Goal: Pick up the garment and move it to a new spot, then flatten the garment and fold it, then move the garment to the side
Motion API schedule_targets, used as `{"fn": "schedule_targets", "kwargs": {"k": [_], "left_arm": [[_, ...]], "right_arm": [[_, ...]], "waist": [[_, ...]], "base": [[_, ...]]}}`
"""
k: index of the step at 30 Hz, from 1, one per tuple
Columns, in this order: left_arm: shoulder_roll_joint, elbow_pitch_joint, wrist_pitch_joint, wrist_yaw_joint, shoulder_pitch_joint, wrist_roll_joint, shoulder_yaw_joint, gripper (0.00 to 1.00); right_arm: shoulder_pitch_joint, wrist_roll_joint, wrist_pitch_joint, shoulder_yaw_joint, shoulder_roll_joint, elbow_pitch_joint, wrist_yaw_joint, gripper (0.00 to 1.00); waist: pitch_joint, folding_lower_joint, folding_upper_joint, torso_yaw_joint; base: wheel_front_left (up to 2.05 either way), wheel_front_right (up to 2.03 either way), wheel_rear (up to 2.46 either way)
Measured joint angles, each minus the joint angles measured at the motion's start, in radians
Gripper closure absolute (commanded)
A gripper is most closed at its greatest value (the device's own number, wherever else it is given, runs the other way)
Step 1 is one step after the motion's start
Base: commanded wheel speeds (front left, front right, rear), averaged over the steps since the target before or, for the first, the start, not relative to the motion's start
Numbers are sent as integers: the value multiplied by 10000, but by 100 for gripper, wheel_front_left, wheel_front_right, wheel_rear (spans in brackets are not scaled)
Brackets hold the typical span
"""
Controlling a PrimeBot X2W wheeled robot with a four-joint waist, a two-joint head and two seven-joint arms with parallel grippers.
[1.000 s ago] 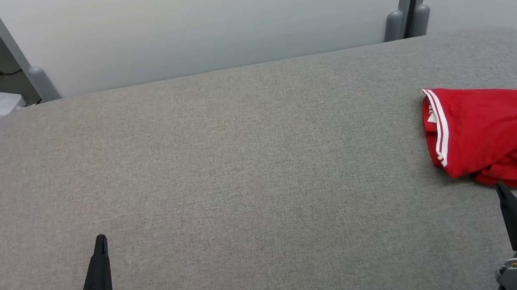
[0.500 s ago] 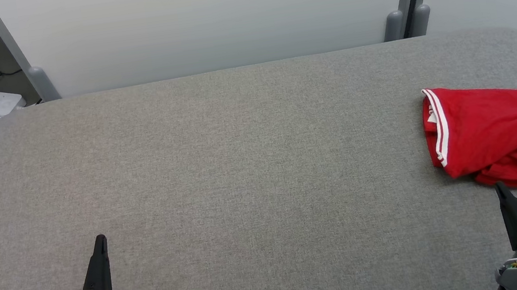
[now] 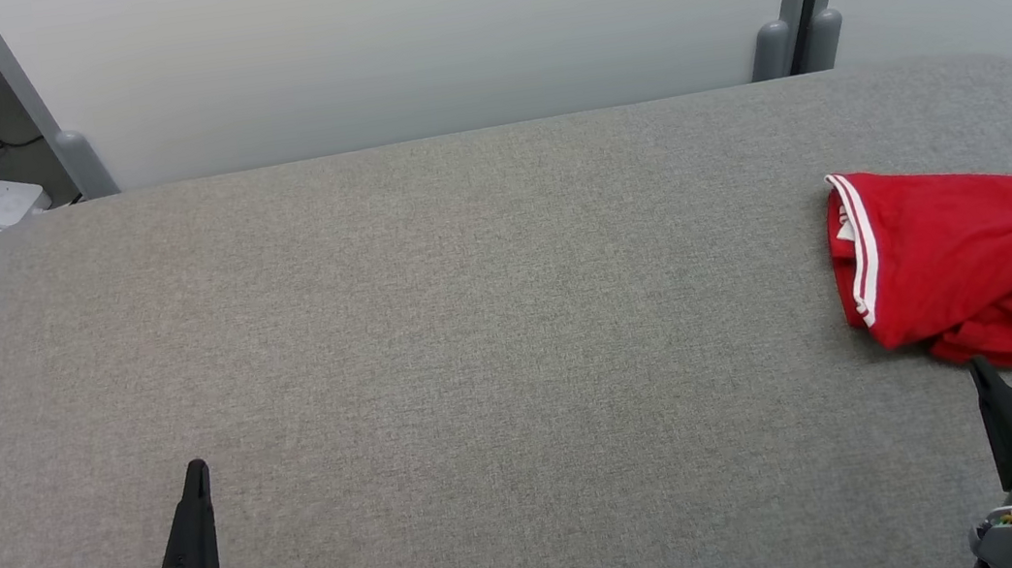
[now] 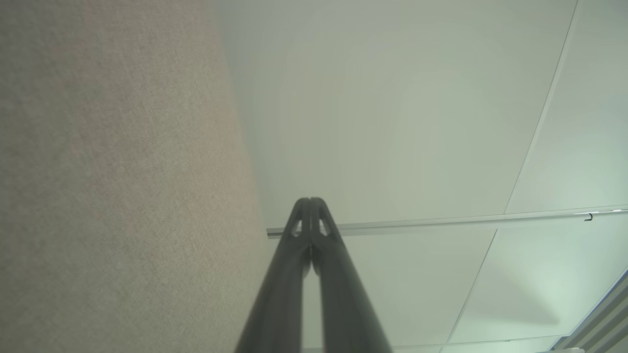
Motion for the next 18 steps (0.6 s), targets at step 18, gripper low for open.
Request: {"fn": "schedule_targets", "kwargs": {"k": [18], "left_arm": [[-6, 0, 2, 0, 0, 10, 6, 100]], "right_arm": [[0, -58, 2, -8, 8, 2, 0, 100]], "waist": [[0, 0, 0, 0]], "base": [[0, 0, 0]]}}
